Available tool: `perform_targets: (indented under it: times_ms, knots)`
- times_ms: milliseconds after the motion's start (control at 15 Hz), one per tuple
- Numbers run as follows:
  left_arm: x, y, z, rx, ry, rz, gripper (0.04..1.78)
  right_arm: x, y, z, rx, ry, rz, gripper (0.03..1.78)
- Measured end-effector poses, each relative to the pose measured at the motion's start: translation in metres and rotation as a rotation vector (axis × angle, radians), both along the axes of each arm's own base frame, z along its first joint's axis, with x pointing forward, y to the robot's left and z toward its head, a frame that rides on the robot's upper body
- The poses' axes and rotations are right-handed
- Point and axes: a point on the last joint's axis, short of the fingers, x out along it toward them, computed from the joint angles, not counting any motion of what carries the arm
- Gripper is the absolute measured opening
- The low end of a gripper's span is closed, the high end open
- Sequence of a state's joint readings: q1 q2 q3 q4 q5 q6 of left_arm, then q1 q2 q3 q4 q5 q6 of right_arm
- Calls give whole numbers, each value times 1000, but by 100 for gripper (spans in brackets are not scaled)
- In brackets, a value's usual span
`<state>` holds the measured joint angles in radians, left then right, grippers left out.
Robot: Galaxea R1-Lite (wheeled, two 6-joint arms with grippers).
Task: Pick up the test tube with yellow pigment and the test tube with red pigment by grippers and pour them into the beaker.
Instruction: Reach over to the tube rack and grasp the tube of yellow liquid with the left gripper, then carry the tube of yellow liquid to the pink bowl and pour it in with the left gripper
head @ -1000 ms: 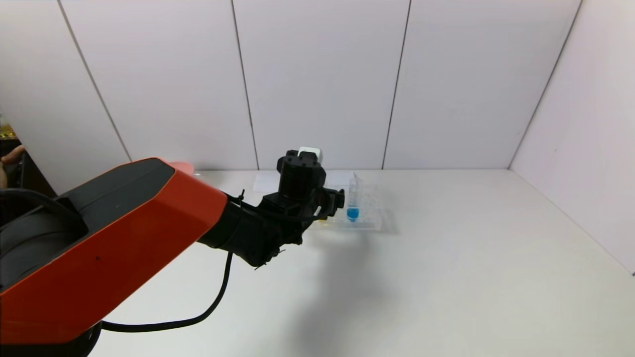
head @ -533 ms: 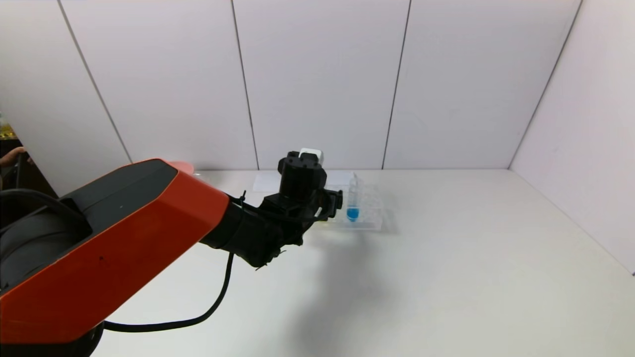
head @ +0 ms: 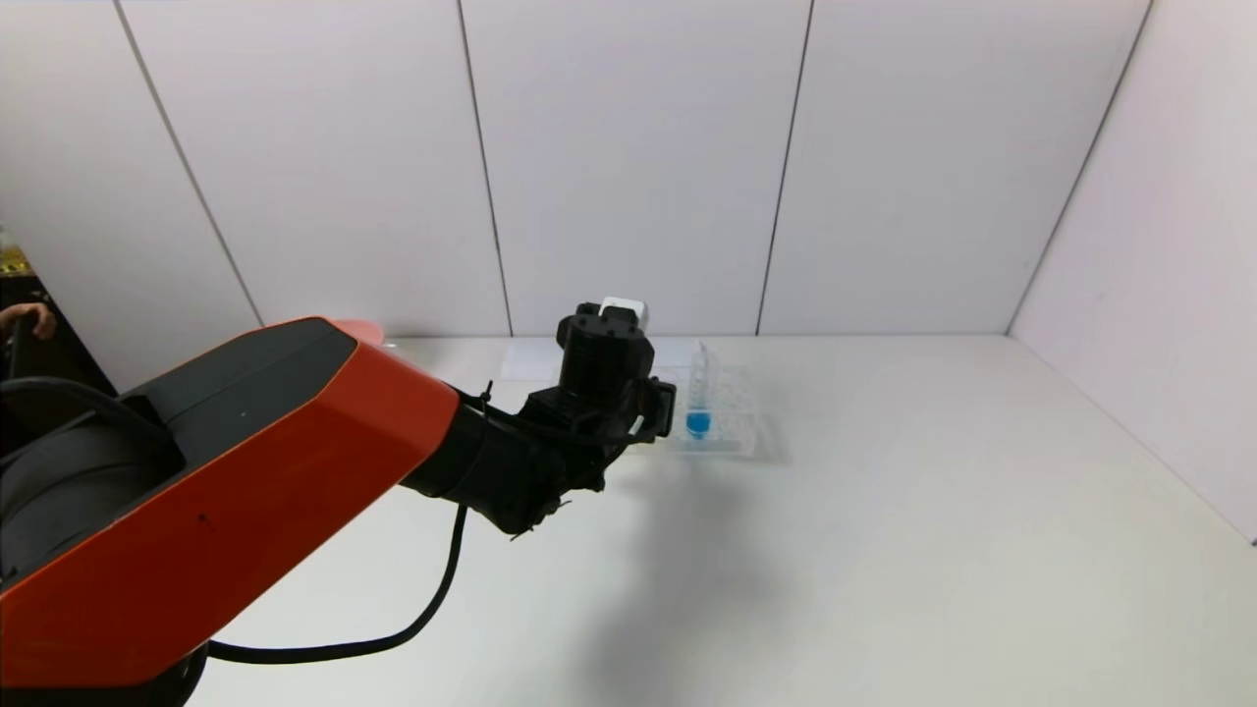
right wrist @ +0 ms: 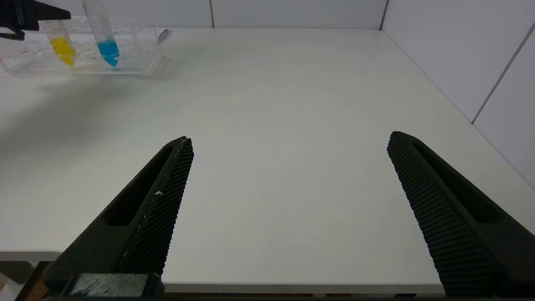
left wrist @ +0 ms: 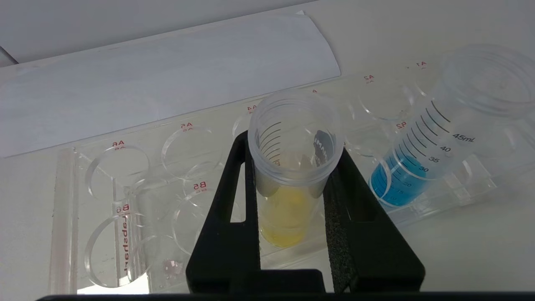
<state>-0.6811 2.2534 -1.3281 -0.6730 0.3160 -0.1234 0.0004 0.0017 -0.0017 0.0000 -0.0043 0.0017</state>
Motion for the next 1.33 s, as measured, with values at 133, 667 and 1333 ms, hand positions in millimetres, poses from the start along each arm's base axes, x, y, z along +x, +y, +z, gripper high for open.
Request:
perform_targets:
  times_ms: [133, 667, 1333]
  knots:
    - [-1, -1, 0, 2, -1, -3, 45, 0, 0, 0, 0, 0, 0, 170]
    - [-4, 1, 13, -14, -24, -6, 45, 0, 0, 0, 0, 0, 1, 170]
    - [-10, 5, 47, -65, -90, -9, 45, 0, 0, 0, 0, 0, 0, 170]
